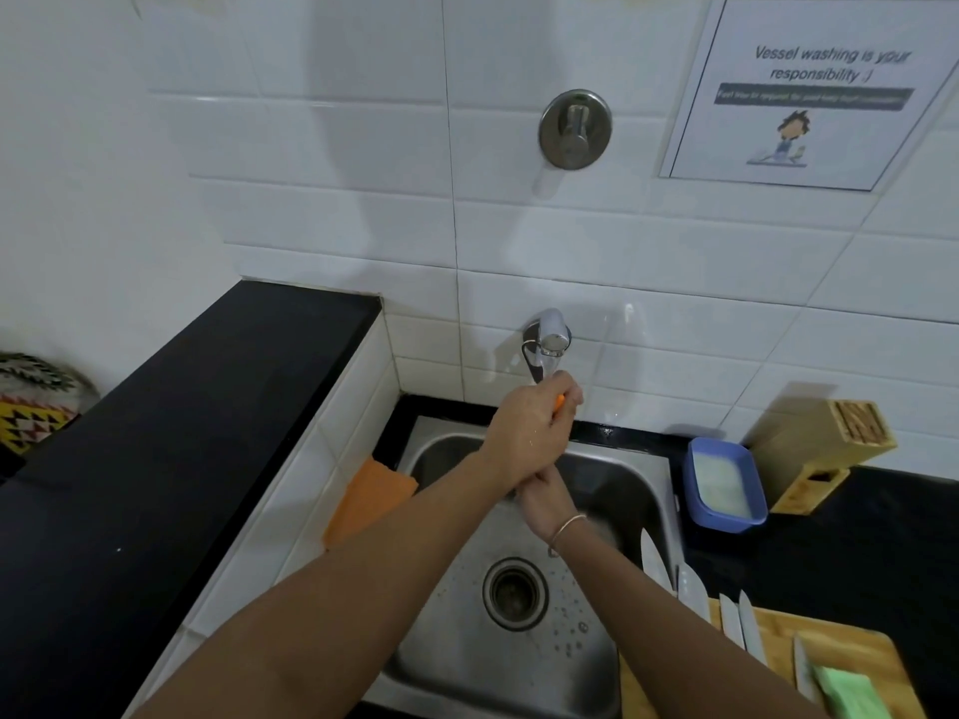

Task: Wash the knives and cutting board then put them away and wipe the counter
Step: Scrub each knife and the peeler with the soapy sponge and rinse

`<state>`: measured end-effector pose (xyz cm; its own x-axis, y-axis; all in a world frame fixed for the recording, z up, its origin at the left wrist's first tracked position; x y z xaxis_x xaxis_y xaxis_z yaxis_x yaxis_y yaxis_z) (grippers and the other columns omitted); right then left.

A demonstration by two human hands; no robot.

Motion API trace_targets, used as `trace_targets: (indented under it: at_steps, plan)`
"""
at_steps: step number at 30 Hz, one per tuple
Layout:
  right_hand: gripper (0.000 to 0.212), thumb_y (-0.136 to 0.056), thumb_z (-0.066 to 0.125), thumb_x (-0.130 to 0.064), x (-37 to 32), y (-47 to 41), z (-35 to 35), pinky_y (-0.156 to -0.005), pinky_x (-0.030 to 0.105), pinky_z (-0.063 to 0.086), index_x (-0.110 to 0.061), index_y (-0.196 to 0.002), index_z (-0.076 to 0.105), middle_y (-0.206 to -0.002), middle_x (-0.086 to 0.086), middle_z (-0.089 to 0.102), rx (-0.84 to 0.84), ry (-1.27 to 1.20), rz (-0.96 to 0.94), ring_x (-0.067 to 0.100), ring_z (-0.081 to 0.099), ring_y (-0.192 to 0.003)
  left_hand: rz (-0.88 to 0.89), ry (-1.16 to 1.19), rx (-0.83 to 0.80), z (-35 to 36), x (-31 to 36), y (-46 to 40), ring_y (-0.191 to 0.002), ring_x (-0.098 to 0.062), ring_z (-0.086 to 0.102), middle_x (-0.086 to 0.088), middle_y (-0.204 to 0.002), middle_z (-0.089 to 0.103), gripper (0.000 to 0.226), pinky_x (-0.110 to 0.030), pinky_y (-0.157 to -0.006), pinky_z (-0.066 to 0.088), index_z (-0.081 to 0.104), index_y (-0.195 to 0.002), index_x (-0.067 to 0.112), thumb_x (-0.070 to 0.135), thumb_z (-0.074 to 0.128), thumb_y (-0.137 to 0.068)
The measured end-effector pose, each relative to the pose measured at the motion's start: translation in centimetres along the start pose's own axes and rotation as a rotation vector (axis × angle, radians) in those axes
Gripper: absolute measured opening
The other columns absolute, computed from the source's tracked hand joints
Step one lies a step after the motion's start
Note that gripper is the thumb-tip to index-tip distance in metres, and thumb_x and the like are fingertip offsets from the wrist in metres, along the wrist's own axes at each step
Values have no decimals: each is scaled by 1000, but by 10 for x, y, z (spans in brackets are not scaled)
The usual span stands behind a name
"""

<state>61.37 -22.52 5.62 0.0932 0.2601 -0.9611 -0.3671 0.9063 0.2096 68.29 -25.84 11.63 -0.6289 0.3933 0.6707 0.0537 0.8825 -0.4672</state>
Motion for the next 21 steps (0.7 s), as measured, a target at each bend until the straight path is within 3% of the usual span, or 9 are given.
trace_targets:
  at_steps: [2,4,7,10,12,13,16,18,21]
  plan:
    - [14,-86,49,-11,-2,1,1,-71,33,41,-1,-84,58,-76,13,51,3,4,-4,22,45,-76,84,-111,11,-1,-4,3,-68,-16,58,0,-79,64,14,-26,-66,47,62,-101,14,23,52,-103]
    - [30,-83,50,-20,0,0,-1,-74,39,41,8,-92,57,-82,17,53,-2,37,-44,27,46,-79,79,-96,38,-6,-8,2,-68,-13,57,1,-77,65,21,-25,-68,45,64,-91,13,27,54,-103]
    - [38,-101,51,-31,2,1,-4,-79,46,47,5,-109,59,-90,15,61,-21,138,-51,28,54,-83,-171,79,20,-11,-4,-3,-55,-4,57,8,-58,59,40,-17,-64,42,66,-73,7,32,58,-104]
    - [38,-108,38,-28,4,0,-6,-79,39,49,6,-111,56,-92,16,59,-51,198,-49,27,55,-85,-456,400,21,-7,-10,-5,-46,-5,51,9,-45,53,41,-35,-70,57,69,-62,11,23,63,-101]
    - [34,-109,36,-26,2,1,-5,-77,35,50,1,-105,57,-90,16,58,-67,219,-51,26,55,-83,-523,470,48,-5,-12,-6,-50,-14,49,1,-45,51,37,-43,-71,56,67,-51,15,8,66,-87]
    - [32,-109,37,-26,2,0,-4,-76,34,51,-3,-103,58,-89,16,59,-70,225,-52,26,55,-82,-531,466,54,-6,-12,-6,-51,-17,46,-2,-45,49,35,-40,-66,52,65,-48,16,4,65,-81]
    - [27,-109,37,-21,5,0,-5,-76,31,54,-9,-101,60,-91,16,62,-59,204,-42,25,59,-82,-477,386,-8,-7,-8,-3,-52,-11,49,4,-51,51,22,-31,-60,48,65,-62,8,-1,67,-83]
    - [25,-108,39,-20,6,2,-8,-78,29,56,-11,-101,62,-94,14,65,-39,192,-34,22,63,-84,-423,351,-81,-7,-4,0,-63,-6,61,13,-61,60,6,-26,-71,56,71,-85,8,3,68,-87]
    - [27,-108,39,-24,7,4,-10,-81,33,57,-14,-101,62,-90,9,67,-35,213,-48,21,65,-83,-452,423,-85,-6,-2,1,-67,-12,67,0,-68,70,19,-27,-69,56,71,-70,14,3,72,-86]
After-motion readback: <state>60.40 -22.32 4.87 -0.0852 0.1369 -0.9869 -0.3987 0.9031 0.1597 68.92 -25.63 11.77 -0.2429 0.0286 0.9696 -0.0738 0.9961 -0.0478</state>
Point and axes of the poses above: each hand's wrist, its own y-axis away from the middle knuckle, its own z-axis out of the palm, x = y × z, the point moved 2 cm from there along -y, towards the middle knuckle
